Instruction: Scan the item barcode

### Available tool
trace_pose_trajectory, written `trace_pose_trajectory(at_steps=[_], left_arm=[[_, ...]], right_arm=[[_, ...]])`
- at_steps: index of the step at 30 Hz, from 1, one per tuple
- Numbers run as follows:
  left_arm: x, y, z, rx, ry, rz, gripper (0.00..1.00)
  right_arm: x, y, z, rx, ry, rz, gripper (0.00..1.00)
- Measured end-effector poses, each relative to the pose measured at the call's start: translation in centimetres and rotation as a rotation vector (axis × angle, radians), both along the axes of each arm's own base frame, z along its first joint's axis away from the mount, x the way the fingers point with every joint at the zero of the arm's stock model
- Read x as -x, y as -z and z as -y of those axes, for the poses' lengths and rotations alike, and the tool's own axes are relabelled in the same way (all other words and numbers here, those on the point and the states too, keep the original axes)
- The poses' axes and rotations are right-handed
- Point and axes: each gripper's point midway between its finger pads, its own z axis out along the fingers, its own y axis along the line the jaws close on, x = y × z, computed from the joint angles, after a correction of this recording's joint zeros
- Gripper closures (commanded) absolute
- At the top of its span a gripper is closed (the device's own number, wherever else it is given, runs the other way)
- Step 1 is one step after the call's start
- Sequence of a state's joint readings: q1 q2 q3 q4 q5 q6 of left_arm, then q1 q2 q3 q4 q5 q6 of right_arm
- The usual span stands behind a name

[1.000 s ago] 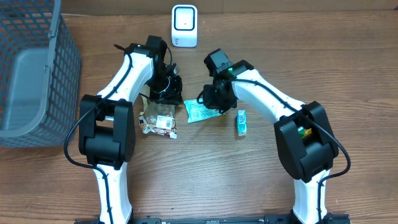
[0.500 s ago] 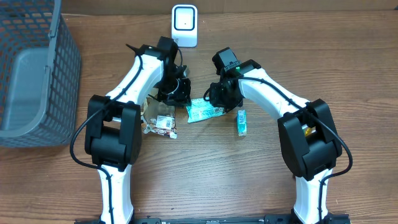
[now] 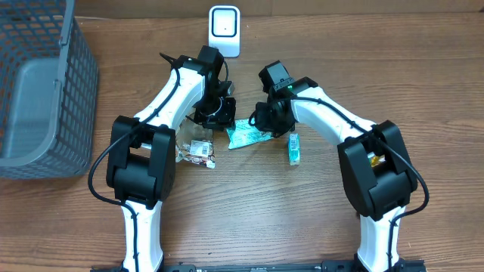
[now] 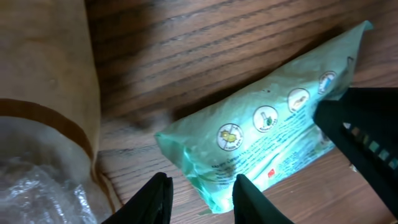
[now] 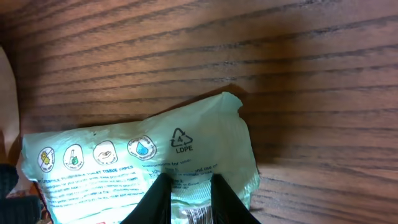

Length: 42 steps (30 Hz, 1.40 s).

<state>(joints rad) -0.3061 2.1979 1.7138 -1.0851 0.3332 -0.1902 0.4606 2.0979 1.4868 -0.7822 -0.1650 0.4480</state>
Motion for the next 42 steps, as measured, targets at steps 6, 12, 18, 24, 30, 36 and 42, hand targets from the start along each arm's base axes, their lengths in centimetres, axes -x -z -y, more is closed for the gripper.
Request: trace_pose_trajectory(at_steps=[6, 12, 18, 24, 30, 36, 42], left_arm=[[-0.1, 0.1, -0.2, -0.015, 0.002, 0.007, 0.60], [-0.5, 0.9, -0.2, -0.018, 0.002, 0.011, 0.56], [-0.6, 1.7, 0.3, 0.007, 0.001, -0.002, 0.43], [-0.6, 1.6, 1.0, 0.050, 0.003, -0.008, 0.44], [-0.4, 1.6, 1.3, 0.057, 0.007, -0.012, 0.53], [-0.6, 2.0, 1.8, 0.067, 0.015, 0.006, 0.55], [-0.5, 2.0, 1.8, 0.069, 0.012, 0.004, 0.55]], right_arm=[[0.1, 0.1, 0.1, -0.009, 0.000, 0.020, 0.81], [0.1, 0.1, 0.0, -0.010, 0.000, 0.020, 0.81], [0.1, 0.1, 0.0, -0.012, -0.001, 0.020, 0.80], [0.1, 0.1, 0.0, -0.013, -0.001, 0.020, 0.80], [0.1, 0.1, 0.0, -0.013, -0.001, 0.021, 0.80], [0.1, 0.1, 0.0, -0.013, -0.001, 0.021, 0.80], [0.1, 0.1, 0.0, -0.014, -0.001, 0.021, 0.79]])
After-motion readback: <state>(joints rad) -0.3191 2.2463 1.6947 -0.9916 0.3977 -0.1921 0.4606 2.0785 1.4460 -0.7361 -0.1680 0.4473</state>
